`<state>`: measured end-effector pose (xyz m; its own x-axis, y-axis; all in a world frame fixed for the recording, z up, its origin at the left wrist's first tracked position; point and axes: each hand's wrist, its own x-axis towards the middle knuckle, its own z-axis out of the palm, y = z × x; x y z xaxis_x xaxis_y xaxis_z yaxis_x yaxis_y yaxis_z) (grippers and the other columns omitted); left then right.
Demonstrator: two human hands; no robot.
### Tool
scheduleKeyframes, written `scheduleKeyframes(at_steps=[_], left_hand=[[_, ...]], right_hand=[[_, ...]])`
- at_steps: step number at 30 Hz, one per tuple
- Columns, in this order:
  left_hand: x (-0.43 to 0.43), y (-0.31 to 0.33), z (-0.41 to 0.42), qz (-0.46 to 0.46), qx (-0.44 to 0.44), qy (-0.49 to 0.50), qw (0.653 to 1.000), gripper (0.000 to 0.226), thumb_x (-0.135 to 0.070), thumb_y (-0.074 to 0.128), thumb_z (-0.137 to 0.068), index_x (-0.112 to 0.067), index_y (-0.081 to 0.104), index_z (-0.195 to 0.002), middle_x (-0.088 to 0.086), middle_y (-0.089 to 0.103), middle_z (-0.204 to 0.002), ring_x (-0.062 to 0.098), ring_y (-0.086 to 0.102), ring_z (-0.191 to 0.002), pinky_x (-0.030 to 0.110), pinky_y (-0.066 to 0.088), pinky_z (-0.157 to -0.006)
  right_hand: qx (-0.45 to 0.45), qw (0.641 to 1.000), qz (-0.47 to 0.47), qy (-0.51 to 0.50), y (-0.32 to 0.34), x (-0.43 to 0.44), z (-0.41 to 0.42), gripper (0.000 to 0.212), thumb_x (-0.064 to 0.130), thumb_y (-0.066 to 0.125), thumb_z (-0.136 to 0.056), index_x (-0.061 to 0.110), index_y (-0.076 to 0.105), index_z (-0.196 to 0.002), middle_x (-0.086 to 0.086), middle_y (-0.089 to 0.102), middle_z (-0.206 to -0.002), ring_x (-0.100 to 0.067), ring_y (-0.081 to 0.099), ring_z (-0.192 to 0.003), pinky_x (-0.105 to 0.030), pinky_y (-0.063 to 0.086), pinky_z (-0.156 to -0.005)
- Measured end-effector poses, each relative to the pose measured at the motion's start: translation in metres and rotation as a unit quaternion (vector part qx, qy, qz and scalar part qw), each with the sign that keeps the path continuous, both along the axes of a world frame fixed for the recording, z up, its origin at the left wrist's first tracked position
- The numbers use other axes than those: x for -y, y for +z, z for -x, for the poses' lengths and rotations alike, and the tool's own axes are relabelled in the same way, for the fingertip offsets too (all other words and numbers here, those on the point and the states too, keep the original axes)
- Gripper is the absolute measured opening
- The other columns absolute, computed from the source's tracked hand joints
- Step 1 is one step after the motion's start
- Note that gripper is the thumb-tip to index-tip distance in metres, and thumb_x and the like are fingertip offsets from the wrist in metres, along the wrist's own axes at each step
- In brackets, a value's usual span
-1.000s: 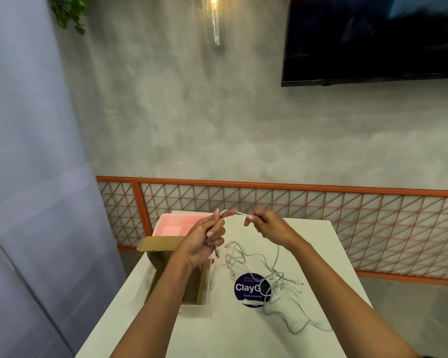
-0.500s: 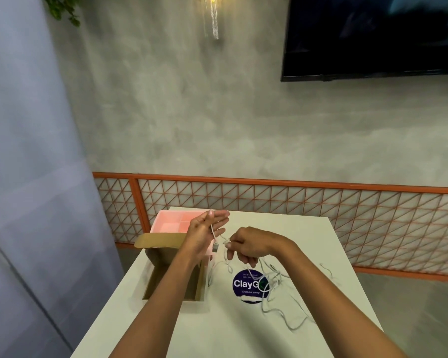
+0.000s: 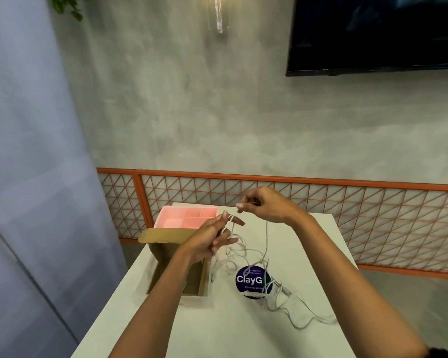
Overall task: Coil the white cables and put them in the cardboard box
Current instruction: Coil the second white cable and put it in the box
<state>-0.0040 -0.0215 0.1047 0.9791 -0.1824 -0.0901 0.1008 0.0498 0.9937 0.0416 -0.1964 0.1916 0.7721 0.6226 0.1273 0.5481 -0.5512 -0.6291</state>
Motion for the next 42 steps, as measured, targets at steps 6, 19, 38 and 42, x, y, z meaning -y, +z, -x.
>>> scheduleKeyframes(at_steps=[6, 19, 38, 42], left_hand=[[0.002, 0.012, 0.008, 0.075, -0.019, -0.081, 0.994, 0.044, -0.039, 0.032, -0.100, -0.006, 0.061, -0.102, -0.006, 0.029, -0.034, 0.004, 0.020, -0.026, 0.038, 0.053, -0.090], [-0.001, 0.010, 0.004, 0.188, -0.005, -0.141, 0.972, 0.023, -0.031, 0.047, -0.095, -0.008, 0.052, -0.090, -0.010, 0.033, -0.038, 0.000, 0.024, -0.026, 0.037, 0.060, -0.070], [-0.002, 0.021, -0.011, 0.216, 0.063, 0.072, 0.972, 0.036, -0.022, 0.041, -0.100, -0.003, 0.053, -0.128, -0.006, 0.050, -0.050, 0.002, 0.034, -0.034, 0.031, 0.058, -0.078], [-0.002, 0.019, -0.016, 0.195, 0.066, 0.106, 0.973, 0.037, -0.020, 0.041, -0.100, -0.002, 0.047, -0.132, 0.005, 0.073, -0.074, 0.005, 0.062, -0.053, 0.040, 0.054, -0.087]], right_hand=[[0.026, 0.997, -0.062, -0.032, -0.014, 0.000, -0.003, 0.018, 0.031, 0.063, -0.089, 0.018, 0.067, -0.078, 0.013, 0.051, -0.058, 0.004, 0.046, -0.049, -0.009, 0.033, -0.047], [0.006, 0.993, -0.111, -0.026, -0.024, -0.002, -0.013, 0.018, 0.035, 0.068, -0.084, 0.020, 0.070, -0.074, 0.002, 0.045, -0.055, -0.006, 0.034, -0.048, -0.020, 0.029, -0.050], [-0.189, 0.982, 0.008, 0.013, -0.082, -0.002, -0.004, 0.031, 0.024, 0.027, -0.105, 0.009, 0.053, -0.098, -0.002, 0.052, -0.066, -0.013, 0.052, -0.052, -0.019, 0.046, -0.055], [-0.187, 0.979, 0.068, 0.053, -0.080, -0.010, 0.004, 0.036, 0.027, 0.030, -0.104, 0.005, 0.059, -0.103, -0.001, 0.057, -0.061, -0.011, 0.056, -0.045, -0.021, 0.049, -0.057]])
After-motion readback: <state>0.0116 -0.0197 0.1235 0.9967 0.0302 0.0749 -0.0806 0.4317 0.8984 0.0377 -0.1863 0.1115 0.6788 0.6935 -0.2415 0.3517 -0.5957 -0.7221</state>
